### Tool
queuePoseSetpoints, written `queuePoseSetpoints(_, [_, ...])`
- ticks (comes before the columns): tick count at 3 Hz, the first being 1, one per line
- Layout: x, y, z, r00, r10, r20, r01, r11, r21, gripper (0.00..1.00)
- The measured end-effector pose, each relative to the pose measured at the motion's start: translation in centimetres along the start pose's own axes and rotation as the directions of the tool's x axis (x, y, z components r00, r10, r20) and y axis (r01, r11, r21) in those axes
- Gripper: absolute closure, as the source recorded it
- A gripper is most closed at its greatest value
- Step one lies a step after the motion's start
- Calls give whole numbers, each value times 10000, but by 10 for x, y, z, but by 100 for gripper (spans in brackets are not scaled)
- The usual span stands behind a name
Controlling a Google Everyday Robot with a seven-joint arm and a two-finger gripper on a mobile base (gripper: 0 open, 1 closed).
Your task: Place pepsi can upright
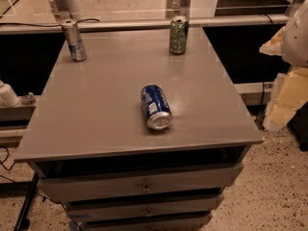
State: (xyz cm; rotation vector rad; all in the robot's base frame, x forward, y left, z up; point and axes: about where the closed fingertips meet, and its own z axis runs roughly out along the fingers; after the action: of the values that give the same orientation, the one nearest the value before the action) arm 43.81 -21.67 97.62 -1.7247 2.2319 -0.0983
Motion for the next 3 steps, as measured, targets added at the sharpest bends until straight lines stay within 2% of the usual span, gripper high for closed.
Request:
queuePoseSetpoints(1, [0,0,0,10000,0,1,0,10000,0,0])
queuePoseSetpoints(2, [-6,5,4,9990,13,443,-13,10000,-4,0])
queuePoseSetpoints(3, [-38,29,18,9847,-1105,1347,1121,9937,-49,0])
